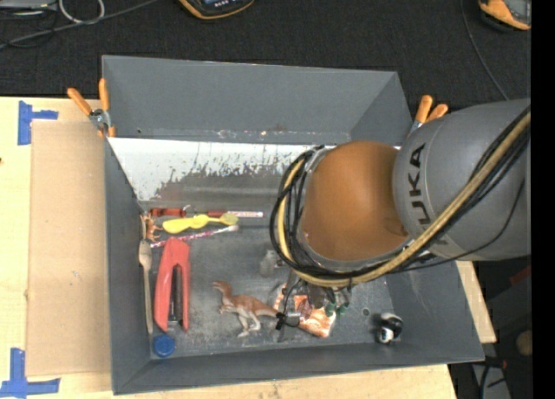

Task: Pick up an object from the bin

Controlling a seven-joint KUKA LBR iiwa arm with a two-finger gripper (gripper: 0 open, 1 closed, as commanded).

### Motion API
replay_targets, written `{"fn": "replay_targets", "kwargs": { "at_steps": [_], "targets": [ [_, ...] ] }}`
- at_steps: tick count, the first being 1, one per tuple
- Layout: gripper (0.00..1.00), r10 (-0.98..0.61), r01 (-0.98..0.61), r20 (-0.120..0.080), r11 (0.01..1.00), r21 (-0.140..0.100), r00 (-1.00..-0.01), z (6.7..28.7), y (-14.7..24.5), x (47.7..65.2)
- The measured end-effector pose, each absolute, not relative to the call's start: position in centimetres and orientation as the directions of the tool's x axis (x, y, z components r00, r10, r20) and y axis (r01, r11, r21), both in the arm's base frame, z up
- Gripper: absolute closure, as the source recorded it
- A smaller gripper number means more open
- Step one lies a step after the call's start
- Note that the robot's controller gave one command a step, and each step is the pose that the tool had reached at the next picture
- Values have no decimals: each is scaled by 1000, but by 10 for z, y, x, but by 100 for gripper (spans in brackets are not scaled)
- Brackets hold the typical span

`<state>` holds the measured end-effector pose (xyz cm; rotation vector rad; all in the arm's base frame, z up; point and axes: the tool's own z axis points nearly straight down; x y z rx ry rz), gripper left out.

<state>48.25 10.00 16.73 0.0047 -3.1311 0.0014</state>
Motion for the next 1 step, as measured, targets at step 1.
{"fn": "replay_targets", "kwargs": {
  "at_steps": [1],
  "targets": [
    [0, 1, 1, 3, 1000, 0, -1000, 172, 99, 484]
  ]
}}
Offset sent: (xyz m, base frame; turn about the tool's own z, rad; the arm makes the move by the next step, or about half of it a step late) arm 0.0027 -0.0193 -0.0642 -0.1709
